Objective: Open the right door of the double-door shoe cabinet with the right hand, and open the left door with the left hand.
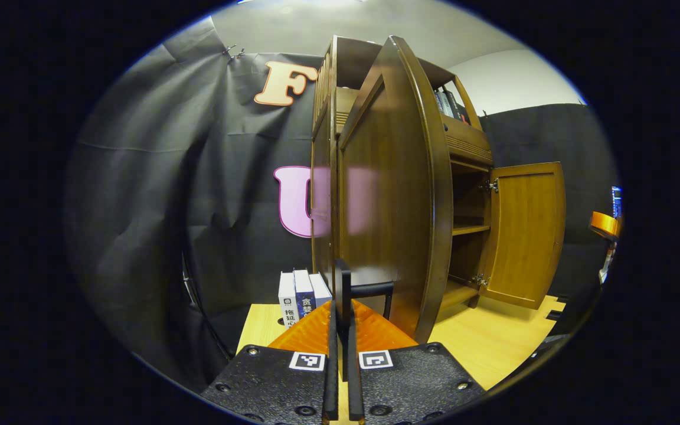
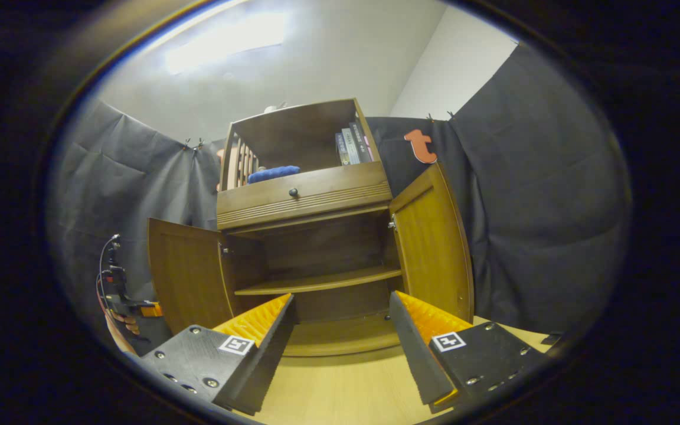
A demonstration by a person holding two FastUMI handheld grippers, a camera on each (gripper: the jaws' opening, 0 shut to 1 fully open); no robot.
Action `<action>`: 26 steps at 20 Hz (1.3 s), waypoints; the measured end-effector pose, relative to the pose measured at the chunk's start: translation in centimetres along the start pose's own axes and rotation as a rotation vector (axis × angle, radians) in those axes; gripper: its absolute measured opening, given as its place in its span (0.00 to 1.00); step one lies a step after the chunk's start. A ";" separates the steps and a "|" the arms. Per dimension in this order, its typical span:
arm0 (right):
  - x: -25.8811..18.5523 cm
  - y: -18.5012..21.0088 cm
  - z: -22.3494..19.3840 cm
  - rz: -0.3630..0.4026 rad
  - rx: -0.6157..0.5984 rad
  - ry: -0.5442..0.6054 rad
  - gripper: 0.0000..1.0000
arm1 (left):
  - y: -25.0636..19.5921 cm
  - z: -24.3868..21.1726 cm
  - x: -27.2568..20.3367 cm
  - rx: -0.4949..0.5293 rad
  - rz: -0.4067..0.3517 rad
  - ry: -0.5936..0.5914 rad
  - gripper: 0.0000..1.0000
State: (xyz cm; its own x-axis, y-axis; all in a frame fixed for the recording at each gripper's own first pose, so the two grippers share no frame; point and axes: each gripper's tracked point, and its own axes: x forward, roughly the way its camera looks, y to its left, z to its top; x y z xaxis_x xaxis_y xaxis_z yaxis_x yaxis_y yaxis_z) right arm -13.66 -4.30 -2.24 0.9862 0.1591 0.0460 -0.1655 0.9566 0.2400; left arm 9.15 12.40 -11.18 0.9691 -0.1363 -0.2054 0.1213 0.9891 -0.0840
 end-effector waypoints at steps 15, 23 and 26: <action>-0.9 -2.1 0.1 -0.034 0.007 -0.022 0.96 | 2.7 -1.5 -3.1 0.030 0.202 0.012 0.79; -1.3 -1.6 0.7 0.022 0.012 -0.017 0.95 | 1.5 1.8 -7.8 0.062 0.315 -0.058 0.89; -1.6 -1.3 1.1 0.043 -0.020 -0.012 0.96 | 0.3 3.8 -9.6 0.072 0.360 -0.095 0.94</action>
State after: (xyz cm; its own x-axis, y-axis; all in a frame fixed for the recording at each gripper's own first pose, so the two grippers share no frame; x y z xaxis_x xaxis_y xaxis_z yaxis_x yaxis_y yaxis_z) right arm -15.02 -6.01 -1.59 0.9781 0.1970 0.0673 -0.2071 0.9537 0.2181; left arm 0.71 14.17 -5.56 0.9677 0.2231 -0.1176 -0.2191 0.9746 0.0461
